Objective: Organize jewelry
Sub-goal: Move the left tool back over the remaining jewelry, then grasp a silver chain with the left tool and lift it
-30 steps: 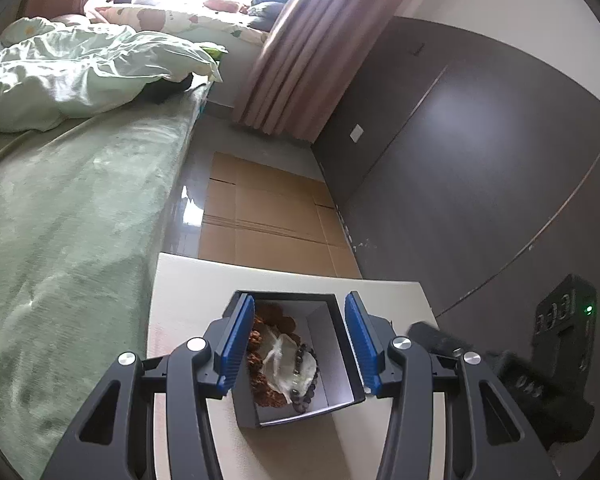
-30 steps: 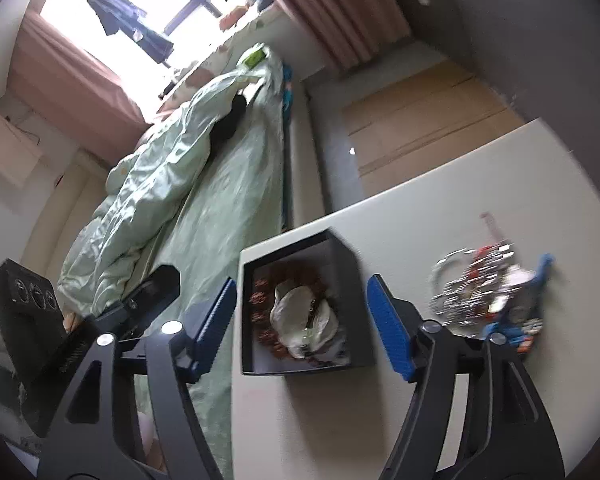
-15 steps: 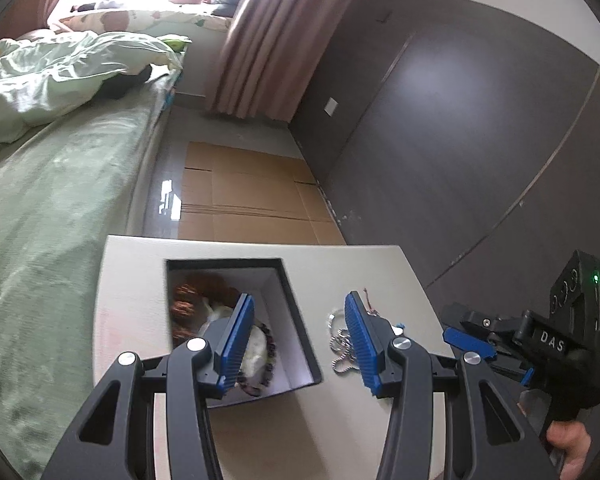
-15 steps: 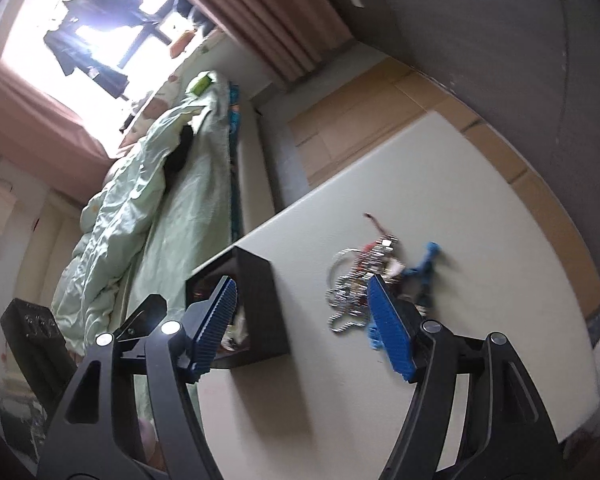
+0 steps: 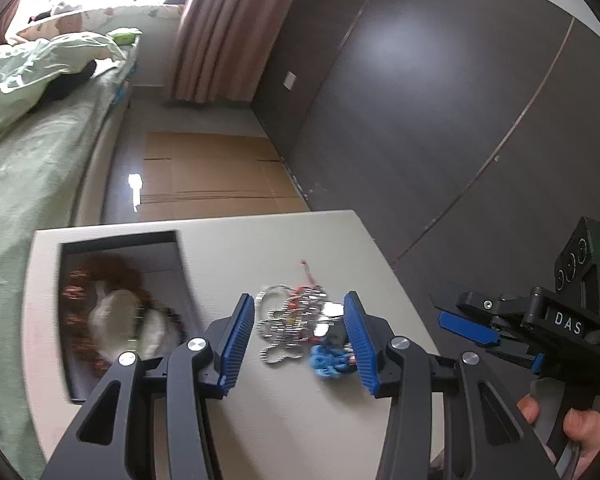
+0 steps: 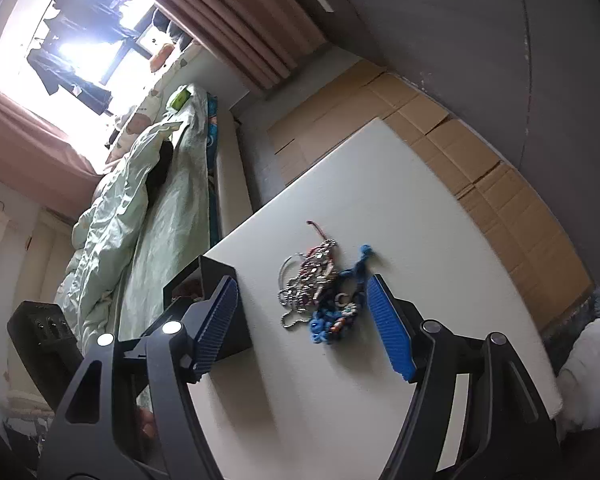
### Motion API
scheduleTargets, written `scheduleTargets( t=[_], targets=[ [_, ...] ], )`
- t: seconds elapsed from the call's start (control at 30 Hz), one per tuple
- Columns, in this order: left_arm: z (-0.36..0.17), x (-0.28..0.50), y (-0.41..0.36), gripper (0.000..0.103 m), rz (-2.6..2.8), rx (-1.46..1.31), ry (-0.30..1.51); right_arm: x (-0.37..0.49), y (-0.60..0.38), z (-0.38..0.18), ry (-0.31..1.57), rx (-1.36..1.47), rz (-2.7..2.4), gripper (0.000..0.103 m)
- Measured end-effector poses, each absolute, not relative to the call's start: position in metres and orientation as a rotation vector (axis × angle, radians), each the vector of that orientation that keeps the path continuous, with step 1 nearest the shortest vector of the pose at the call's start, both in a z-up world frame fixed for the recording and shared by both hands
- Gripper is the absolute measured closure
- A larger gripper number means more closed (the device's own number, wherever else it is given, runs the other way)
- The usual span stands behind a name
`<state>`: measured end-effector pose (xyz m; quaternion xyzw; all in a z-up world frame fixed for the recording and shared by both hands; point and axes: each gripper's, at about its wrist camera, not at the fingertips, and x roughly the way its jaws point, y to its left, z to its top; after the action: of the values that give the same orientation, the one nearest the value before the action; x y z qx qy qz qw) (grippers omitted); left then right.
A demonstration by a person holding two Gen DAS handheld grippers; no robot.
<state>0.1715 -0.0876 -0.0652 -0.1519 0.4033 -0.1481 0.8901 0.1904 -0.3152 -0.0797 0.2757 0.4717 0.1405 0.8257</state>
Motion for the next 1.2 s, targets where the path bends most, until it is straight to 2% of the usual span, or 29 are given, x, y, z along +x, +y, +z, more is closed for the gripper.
scheduleTargets(
  t=[0.23,0.37,0.63,0.7,0.8,1.03,1.1,1.17,1.2],
  targets=[
    [-0.076,0.180,-0.135,0.059,-0.378,-0.219,0.869,0.190,-0.355,-0.084,0.999,0.676,0.231,0.041],
    [-0.086,0.192,-0.151,0.065,-0.383,-0.193,0.901,0.189,-0.374,-0.085,0.986,0.717,0.209,0.043],
    [-0.101,0.219,-0.185,0.070,-0.397,-0.137,1.002,0.188,-0.394,-0.085,0.971,0.768,0.204,0.043],
    [-0.106,0.226,-0.196,0.076,-0.390,-0.100,1.036,0.188,-0.397,-0.085,0.969,0.781,0.205,0.043],
    [-0.112,0.237,-0.207,0.079,-0.358,-0.059,1.079,0.189,-0.404,-0.086,0.965,0.802,0.205,0.042],
    [-0.127,0.254,-0.215,0.082,-0.278,0.034,1.147,0.191,-0.411,-0.083,0.958,0.834,0.217,0.042],
    [-0.131,0.257,-0.215,0.087,-0.265,0.051,1.164,0.191,-0.412,-0.084,0.957,0.837,0.218,0.042],
    [-0.135,0.258,-0.214,0.088,-0.257,0.065,1.173,0.191,-0.413,-0.085,0.957,0.839,0.218,0.043],
    [-0.135,0.257,-0.214,0.093,-0.256,0.072,1.171,0.191,-0.414,-0.085,0.957,0.841,0.218,0.043]
  ],
)
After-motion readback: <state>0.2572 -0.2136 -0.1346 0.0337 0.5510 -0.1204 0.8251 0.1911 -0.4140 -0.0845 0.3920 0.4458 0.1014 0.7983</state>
